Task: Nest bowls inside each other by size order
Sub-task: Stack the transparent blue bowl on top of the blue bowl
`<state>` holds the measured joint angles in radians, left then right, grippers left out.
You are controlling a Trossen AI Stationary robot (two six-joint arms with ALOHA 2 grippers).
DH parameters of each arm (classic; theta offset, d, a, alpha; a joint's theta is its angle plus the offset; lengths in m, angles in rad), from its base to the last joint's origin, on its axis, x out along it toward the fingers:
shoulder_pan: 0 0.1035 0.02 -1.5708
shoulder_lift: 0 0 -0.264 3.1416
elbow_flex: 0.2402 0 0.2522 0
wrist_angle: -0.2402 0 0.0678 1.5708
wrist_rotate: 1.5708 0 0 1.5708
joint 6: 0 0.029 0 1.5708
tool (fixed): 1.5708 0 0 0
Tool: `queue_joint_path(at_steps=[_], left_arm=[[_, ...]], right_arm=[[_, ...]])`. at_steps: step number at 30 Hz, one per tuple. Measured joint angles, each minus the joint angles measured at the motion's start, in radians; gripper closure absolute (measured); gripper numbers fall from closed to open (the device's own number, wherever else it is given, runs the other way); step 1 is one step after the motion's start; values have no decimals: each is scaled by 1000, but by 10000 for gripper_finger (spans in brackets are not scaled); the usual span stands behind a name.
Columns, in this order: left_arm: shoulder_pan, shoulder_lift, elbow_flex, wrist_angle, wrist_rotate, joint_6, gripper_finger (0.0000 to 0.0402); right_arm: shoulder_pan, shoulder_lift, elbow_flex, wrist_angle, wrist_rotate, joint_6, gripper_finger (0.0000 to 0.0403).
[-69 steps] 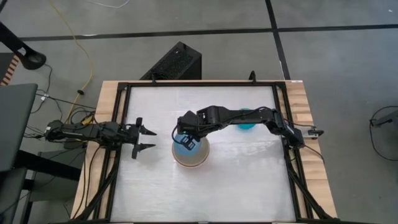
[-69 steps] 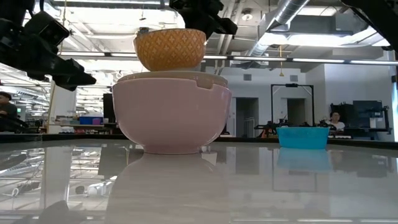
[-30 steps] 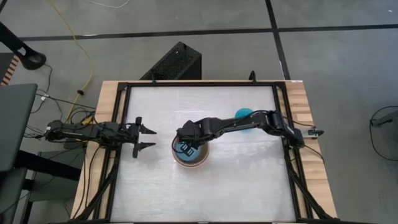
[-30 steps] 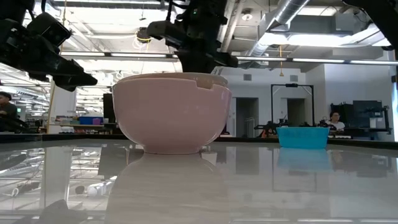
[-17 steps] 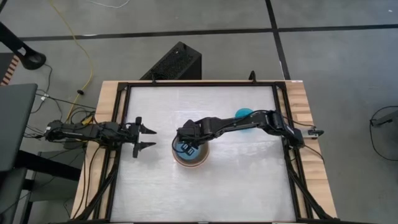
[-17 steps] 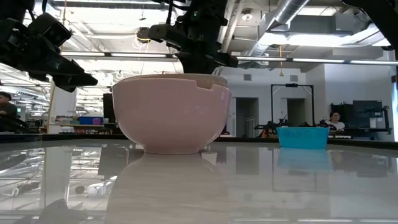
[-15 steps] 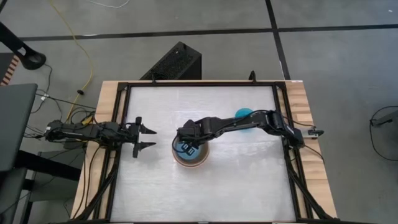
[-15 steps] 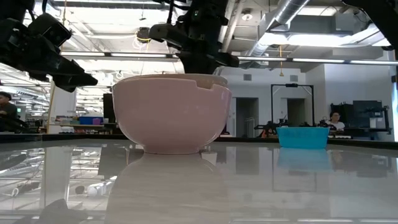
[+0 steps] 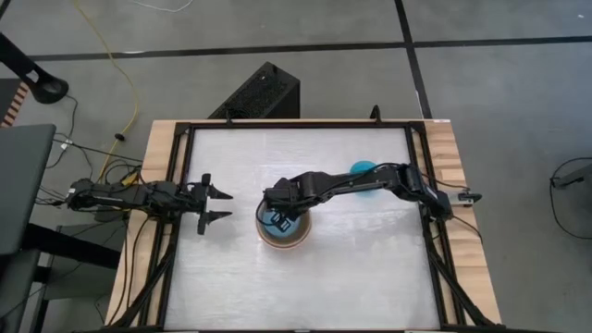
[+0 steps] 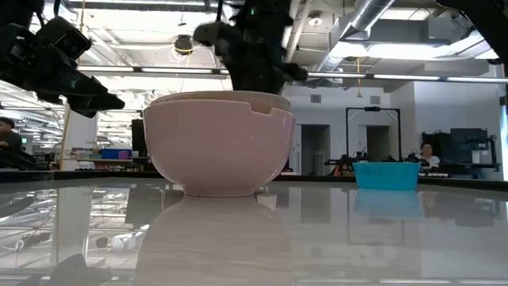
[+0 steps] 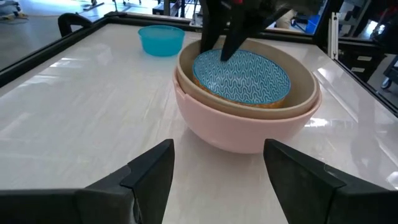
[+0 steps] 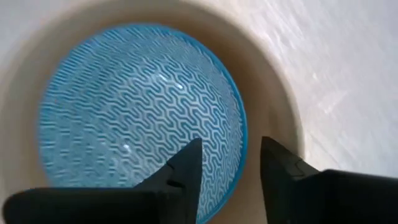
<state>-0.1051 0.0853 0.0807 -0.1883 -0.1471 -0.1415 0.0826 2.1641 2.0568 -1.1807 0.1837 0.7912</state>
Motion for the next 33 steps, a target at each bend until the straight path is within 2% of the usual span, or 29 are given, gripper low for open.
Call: queue_joint_path(at_steps=[6, 12, 20, 25, 27, 30, 33], left_arm=[[0, 0, 0, 0, 0, -1, 164], [0, 0, 0, 0, 0, -3, 164], [0, 0, 0, 0, -23, -33, 164], [0, 0, 0, 0, -27, -50, 164], [0, 0, 0, 1, -29, -65, 164], [0, 0, 0, 2, -49, -85, 164], [0, 0, 0, 5, -73, -91, 164]], right_arm=[[-6, -4, 129, -83, 0, -38, 251], [-41, -5, 249, -227, 26, -98, 250], [-113, -5, 279, -390, 95, -210, 261], [-163, -25, 255, -390, 88, -322, 267], [-187, -70, 211, -387, 87, -350, 270], [-238, -165, 99, -385, 103, -372, 273], [-301, -295, -85, -348, 110, -373, 275]])
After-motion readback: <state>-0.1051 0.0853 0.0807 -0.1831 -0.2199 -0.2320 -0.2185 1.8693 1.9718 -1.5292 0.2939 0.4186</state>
